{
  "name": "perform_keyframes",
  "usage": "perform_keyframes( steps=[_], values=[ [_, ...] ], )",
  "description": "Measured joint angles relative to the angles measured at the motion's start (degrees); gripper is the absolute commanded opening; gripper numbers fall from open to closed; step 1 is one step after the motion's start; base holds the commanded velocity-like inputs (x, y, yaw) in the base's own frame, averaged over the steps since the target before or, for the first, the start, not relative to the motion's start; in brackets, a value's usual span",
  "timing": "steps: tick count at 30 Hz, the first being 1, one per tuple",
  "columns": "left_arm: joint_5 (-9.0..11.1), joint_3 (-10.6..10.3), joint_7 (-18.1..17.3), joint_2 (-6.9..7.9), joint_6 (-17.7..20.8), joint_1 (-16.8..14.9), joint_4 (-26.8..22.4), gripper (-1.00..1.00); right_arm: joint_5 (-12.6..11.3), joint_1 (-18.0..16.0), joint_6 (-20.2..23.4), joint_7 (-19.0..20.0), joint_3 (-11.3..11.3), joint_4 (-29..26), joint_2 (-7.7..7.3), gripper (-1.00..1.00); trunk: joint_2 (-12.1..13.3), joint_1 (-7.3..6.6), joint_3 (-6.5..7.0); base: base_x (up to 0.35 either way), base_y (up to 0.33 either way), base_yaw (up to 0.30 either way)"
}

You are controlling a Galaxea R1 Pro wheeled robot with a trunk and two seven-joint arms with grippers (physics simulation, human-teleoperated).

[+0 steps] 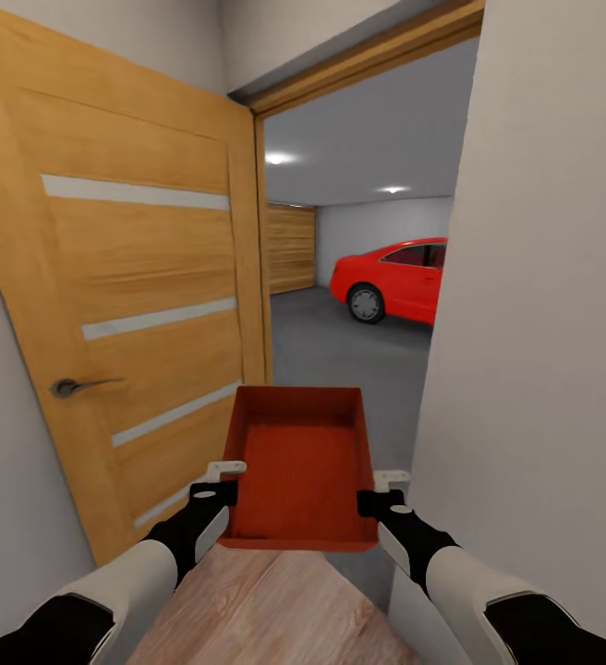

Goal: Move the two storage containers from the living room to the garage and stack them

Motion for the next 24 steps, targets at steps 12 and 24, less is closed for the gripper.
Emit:
perform_keyframes(
  steps=[12,24],
  values=[
    [0.0,0.0,0.0,0.01,-0.1,0.0,0.1,-1.0,0.1,0.0,0.0,0.0,-0.1,0.1,0.06,-1.0,0.0,0.0,0.01,0.156,0.293,-0.287],
    [0.0,0.0,0.0,0.03,0.1,0.0,0.1,-1.0,0.1,0.0,0.1,0.0,-0.1,0.1,0.08,-1.0,0.0,-0.01,0.01,0.21,0.283,-0.05]
  ],
)
